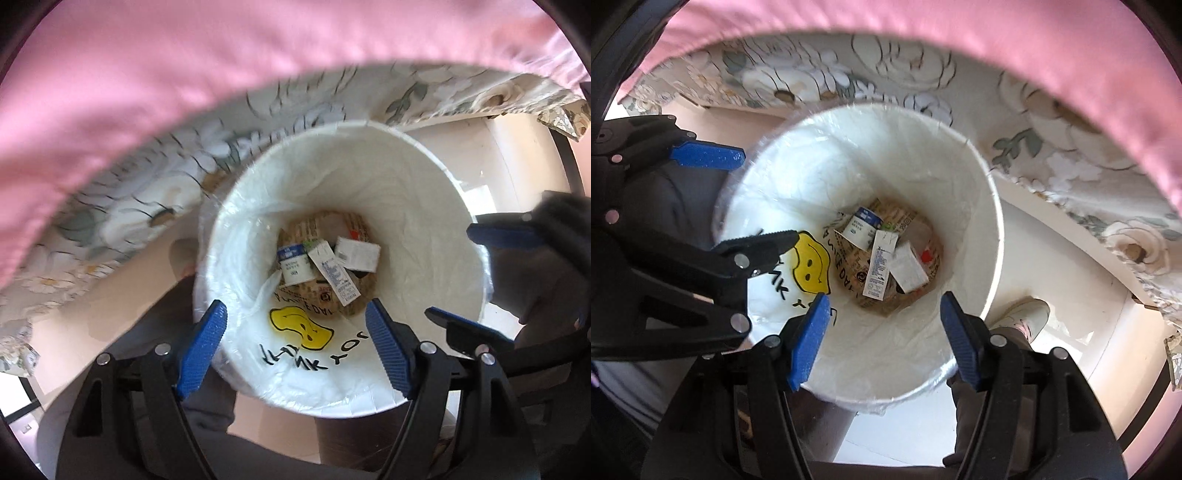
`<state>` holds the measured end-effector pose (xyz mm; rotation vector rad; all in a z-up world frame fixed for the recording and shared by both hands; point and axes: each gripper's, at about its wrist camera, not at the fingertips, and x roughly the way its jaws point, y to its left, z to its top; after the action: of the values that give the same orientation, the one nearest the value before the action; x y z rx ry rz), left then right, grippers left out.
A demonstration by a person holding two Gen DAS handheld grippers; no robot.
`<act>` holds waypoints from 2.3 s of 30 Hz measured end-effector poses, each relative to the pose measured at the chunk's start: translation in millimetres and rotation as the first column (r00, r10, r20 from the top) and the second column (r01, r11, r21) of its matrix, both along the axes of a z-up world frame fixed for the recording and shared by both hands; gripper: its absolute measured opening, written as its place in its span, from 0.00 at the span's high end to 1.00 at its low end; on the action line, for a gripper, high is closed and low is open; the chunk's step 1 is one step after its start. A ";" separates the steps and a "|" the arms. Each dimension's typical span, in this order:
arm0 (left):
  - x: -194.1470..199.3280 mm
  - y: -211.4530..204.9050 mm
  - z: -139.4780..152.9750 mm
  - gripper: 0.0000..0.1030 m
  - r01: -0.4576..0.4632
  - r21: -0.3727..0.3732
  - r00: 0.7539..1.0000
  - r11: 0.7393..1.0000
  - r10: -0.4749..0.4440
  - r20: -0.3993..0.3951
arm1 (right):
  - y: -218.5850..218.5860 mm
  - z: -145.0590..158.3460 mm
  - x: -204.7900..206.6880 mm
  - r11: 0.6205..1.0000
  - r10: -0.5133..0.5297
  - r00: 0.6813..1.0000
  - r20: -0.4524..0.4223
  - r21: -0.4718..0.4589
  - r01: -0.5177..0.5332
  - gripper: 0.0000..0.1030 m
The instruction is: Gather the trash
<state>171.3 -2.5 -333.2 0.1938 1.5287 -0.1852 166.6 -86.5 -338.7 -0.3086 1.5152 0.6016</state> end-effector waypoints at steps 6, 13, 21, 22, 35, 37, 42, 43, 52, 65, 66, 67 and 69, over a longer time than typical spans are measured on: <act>-8.8 0.0 50.4 0.23 0.009 0.001 0.995 1.000 -0.009 0.100 | -20.3 48.4 0.5 0.997 -0.059 0.996 0.071 0.052 0.055 0.39; -25.1 8.6 117.5 0.18 -0.004 -0.008 0.972 1.000 0.006 0.236 | -45.2 121.4 -8.3 0.988 -0.137 0.970 0.199 0.102 0.119 0.32; -50.0 14.7 202.2 0.13 -0.035 -0.020 0.909 0.999 0.040 0.415 | -54.6 211.3 -39.4 0.983 -0.158 0.896 0.414 0.157 0.100 0.22; -52.7 16.8 211.9 0.12 -0.041 -0.025 0.900 0.999 0.047 0.434 | -55.5 222.8 -43.7 0.981 -0.160 0.885 0.438 0.167 0.095 0.21; -108.9 17.7 293.1 0.11 -0.089 -0.003 0.785 0.996 0.072 0.616 | -64.7 320.2 -104.1 0.959 -0.273 0.708 0.652 0.247 0.141 0.13; -119.6 17.6 297.7 0.10 -0.099 -0.007 0.774 0.995 0.081 0.628 | -67.5 323.3 -111.5 0.949 -0.309 0.693 0.651 0.263 0.175 0.13; -142.0 10.7 295.7 0.10 -0.093 0.028 0.764 0.995 0.053 0.643 | -76.7 317.0 -125.8 0.930 -0.366 0.665 0.651 0.286 0.231 0.13; -145.0 9.8 295.5 0.10 -0.095 0.032 0.762 0.995 0.052 0.645 | -76.7 314.2 -126.8 0.929 -0.369 0.659 0.656 0.276 0.246 0.13; -160.3 7.1 297.8 0.10 -0.113 0.040 0.746 0.993 0.058 0.664 | -70.1 284.8 -139.1 0.904 -0.426 0.684 0.591 0.266 0.334 0.13; -169.3 11.8 300.0 0.10 -0.126 -0.002 0.734 0.992 0.095 0.672 | -72.4 304.2 -162.2 0.888 -0.451 0.597 0.664 0.269 0.373 0.13; -169.5 11.4 299.9 0.10 -0.122 -0.006 0.735 0.992 0.095 0.671 | -72.6 304.3 -162.5 0.887 -0.453 0.596 0.663 0.268 0.376 0.13; -169.5 10.6 299.7 0.10 -0.120 -0.007 0.736 0.993 0.094 0.671 | -73.3 304.6 -162.5 0.886 -0.455 0.595 0.663 0.268 0.378 0.13; -169.9 8.5 299.3 0.10 -0.113 -0.008 0.737 0.994 0.089 0.670 | -73.8 305.1 -163.1 0.885 -0.455 0.591 0.666 0.265 0.382 0.13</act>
<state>1.4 6.0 -33.9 0.1773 0.8087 0.0072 3.5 -160.3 -33.6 -0.0726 0.7350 0.1195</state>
